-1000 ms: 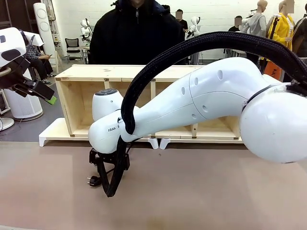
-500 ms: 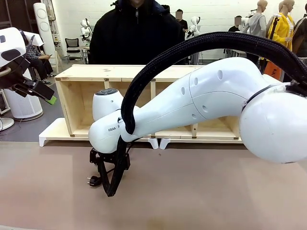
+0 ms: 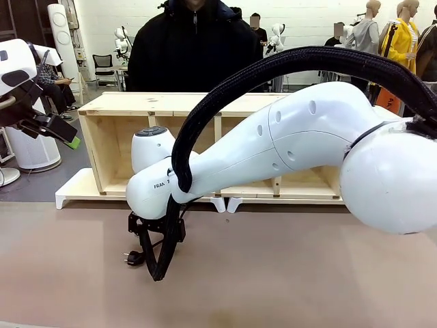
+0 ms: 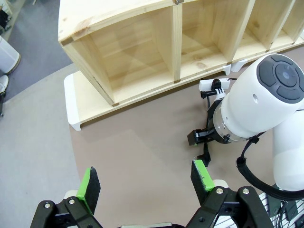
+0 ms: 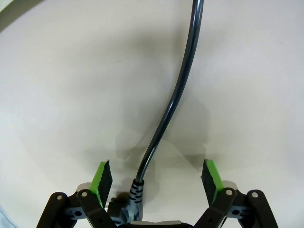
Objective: Perform cable management.
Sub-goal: When the cord part of the Power Cable appears at the lower middle area of the table and stops, grasp the cord part of the Power Cable.
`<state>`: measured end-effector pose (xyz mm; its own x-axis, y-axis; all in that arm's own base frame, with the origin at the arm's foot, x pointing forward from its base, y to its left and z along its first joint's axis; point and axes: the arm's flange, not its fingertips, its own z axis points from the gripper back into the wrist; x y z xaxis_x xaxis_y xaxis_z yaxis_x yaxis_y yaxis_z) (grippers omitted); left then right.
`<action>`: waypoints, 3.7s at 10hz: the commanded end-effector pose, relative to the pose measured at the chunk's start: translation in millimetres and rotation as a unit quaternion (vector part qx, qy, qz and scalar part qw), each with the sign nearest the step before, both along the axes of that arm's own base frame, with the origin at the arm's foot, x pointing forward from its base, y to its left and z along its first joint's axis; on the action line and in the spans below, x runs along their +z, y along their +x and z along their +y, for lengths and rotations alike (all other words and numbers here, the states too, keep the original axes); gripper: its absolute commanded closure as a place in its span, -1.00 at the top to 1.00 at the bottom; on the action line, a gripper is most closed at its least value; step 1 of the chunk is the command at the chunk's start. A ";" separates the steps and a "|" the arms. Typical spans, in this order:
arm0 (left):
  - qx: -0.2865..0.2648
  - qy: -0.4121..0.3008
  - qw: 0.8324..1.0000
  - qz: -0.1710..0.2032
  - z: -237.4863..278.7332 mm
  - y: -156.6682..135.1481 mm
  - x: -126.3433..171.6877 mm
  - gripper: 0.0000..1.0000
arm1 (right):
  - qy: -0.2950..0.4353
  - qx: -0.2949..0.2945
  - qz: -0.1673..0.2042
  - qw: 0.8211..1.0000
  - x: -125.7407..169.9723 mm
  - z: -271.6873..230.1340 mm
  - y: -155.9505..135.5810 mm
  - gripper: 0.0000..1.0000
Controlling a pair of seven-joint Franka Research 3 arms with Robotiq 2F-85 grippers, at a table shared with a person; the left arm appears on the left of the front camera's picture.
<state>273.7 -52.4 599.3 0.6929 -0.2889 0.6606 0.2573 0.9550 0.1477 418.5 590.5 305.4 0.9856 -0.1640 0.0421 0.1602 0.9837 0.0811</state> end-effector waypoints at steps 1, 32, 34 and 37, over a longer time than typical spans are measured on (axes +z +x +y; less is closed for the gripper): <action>0.001 0.003 1.000 -0.002 1.0 0.7 0.2 1.00 | -0.025 -0.007 -0.035 0.999 0.3 4.7 -3.3 0.79; 0.001 0.003 1.000 -0.002 1.0 0.7 0.2 1.00 | -0.035 -0.079 0.004 0.996 -0.2 26.3 -8.4 -0.97; 0.001 0.003 1.000 -0.002 1.0 0.7 0.2 1.00 | -0.035 -0.080 0.000 0.996 2.6 27.0 -6.8 -1.00; 0.001 0.003 1.000 -0.002 1.0 0.7 0.2 1.00 | -0.034 -0.083 0.000 0.996 3.1 27.9 -6.5 -1.00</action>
<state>273.7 -52.4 599.3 0.6929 -0.2889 0.6606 0.2573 0.9550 0.1477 412.7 618.7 308.0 0.9429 -0.3243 0.0756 0.3247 0.9458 0.0074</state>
